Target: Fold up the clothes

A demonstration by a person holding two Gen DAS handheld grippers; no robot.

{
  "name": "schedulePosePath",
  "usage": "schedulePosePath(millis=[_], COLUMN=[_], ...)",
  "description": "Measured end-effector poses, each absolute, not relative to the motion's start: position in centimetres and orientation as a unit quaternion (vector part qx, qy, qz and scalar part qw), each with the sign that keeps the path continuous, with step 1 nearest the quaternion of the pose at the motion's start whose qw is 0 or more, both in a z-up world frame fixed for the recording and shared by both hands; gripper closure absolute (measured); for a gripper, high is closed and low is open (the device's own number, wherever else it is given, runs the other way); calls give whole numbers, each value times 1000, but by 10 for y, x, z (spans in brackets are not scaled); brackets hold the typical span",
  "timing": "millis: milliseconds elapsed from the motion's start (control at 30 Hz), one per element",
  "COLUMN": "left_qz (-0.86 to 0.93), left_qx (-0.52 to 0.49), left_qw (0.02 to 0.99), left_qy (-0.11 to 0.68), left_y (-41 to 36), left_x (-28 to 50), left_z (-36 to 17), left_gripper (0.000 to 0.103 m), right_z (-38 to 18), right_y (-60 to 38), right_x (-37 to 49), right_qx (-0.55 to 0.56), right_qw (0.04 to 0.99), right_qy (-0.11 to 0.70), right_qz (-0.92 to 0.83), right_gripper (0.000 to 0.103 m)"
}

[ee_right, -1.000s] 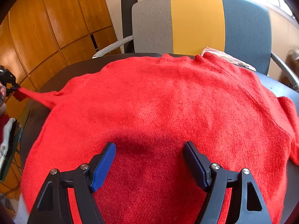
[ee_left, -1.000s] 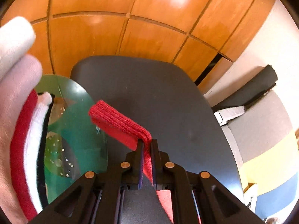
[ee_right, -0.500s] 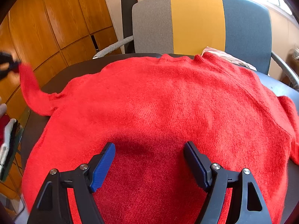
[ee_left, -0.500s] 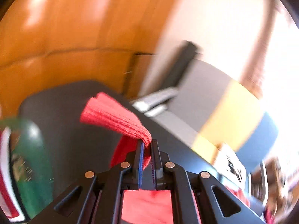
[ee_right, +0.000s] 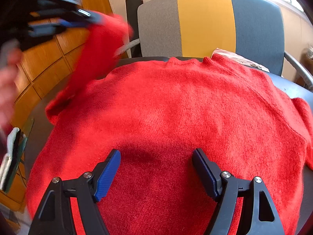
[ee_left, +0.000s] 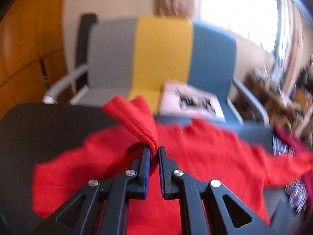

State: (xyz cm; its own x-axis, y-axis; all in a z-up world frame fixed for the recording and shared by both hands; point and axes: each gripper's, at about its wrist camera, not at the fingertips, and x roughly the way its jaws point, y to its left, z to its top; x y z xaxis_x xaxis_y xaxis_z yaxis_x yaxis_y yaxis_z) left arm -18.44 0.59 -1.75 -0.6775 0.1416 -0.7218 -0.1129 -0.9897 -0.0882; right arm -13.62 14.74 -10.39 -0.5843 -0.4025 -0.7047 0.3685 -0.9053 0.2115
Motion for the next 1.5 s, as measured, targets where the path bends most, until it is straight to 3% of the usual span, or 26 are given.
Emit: schedulePosePath(millis=[100, 233, 433, 600, 667, 733, 833, 867, 900, 1167, 1500], left_qz=[887, 900, 911, 876, 871, 873, 876, 875, 875, 870, 881], left_qx=[-448, -406, -357, -346, -341, -330, -322, -319, -316, -299, -293], left_qw=[106, 121, 42, 26, 32, 33, 35, 35, 34, 32, -34], left_qy=[-37, -99, -202, -335, -352, -356, -358, -361, -365, -390, -370], left_y=[11, -27, -110, -170, -176, -179, -180, -182, -184, -193, -192], left_x=[-183, -145, -109, -94, -95, -93, -90, -89, -88, -87, -89], left_z=[-54, -56, -75, -107, -110, -112, -113, -114, -114, -123, -104], left_gripper=[94, 88, 88, 88, 88, 88, 88, 88, 88, 89, 85], right_z=[-104, -104, -100, -89, -91, -97, -104, -102, -99, -37, -103], right_y=[147, 149, 157, 190, 200, 205, 204, 201, 198, 241, 270], right_x=[-135, -136, -138, -164, -187, -208, -232, -236, -238, -214, -199], right_qx=[401, 401, 404, 422, 435, 445, 456, 457, 458, 317, 384], right_qw=[216, 219, 224, 219, 195, 179, 159, 162, 169, 110, 69], right_qy=[-20, -27, -53, -225, -275, -311, -329, -325, -317, -291, -291], right_qz=[-890, -889, -885, -850, -835, -821, -812, -812, -813, -896, -874], right_gripper=[26, 26, 26, 26, 27, 33, 63, 88, 91, 91, 92])
